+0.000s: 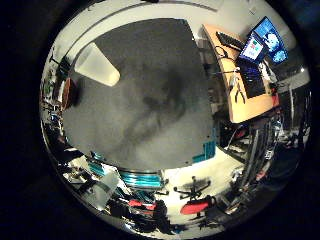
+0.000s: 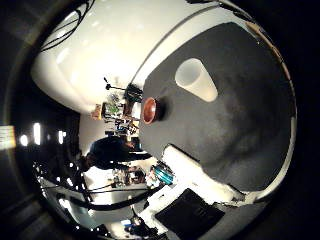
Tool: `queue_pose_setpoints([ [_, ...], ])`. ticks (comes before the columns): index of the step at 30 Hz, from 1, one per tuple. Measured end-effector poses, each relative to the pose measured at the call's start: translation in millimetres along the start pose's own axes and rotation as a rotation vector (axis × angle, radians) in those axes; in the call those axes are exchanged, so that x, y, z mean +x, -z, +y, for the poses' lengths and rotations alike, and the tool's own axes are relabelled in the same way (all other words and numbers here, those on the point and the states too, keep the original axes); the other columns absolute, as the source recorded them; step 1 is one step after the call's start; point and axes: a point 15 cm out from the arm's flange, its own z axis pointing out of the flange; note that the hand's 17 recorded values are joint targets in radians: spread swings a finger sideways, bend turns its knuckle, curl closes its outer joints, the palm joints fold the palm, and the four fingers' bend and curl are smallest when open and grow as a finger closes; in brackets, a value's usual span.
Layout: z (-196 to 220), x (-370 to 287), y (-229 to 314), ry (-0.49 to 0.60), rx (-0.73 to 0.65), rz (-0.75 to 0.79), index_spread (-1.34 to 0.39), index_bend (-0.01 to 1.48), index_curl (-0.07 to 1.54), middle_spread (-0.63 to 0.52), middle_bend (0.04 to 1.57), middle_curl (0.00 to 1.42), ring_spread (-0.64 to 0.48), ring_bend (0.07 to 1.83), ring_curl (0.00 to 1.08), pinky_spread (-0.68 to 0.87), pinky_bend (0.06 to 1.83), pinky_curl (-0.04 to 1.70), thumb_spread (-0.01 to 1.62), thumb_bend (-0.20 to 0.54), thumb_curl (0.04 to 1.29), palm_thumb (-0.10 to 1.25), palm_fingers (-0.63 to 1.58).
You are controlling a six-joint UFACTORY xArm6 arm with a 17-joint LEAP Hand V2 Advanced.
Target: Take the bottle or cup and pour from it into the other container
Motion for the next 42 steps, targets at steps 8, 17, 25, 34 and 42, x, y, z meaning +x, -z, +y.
queue_pose_setpoints([
  [8, -9, 32, -38, -0.100, 0.074, -0.147, -0.15, 0.14, 0.24, 0.14, 0.25, 0.33, 0.18, 0.44, 0.25, 0.40, 0.50, 0.30, 1.04, -0.029, 0.31, 0.55, 0.07],
  [17, 7, 70, -91, -0.184, 0.047, -0.248, -0.15, 0.14, 0.24, 0.18, 0.23, 0.33, 0.17, 0.43, 0.25, 0.39, 0.52, 0.30, 0.97, -0.037, 0.29, 0.44, 0.01],
  [25, 16, 80, -116, -0.193, 0.021, -0.280, -0.15, 0.14, 0.24, 0.18, 0.21, 0.33, 0.17, 0.39, 0.25, 0.37, 0.50, 0.30, 0.91, -0.034, 0.29, 0.37, -0.02],
  [34, 9, 72, -142, -0.139, 0.014, -0.329, -0.17, 0.15, 0.23, 0.15, 0.20, 0.33, 0.16, 0.37, 0.25, 0.34, 0.46, 0.30, 0.89, -0.030, 0.30, 0.40, -0.01],
  [42, -8, 52, -159, -0.096, 0.031, -0.380, -0.17, 0.15, 0.25, 0.13, 0.21, 0.33, 0.15, 0.36, 0.25, 0.32, 0.44, 0.30, 0.88, -0.034, 0.30, 0.40, 0.01],
])
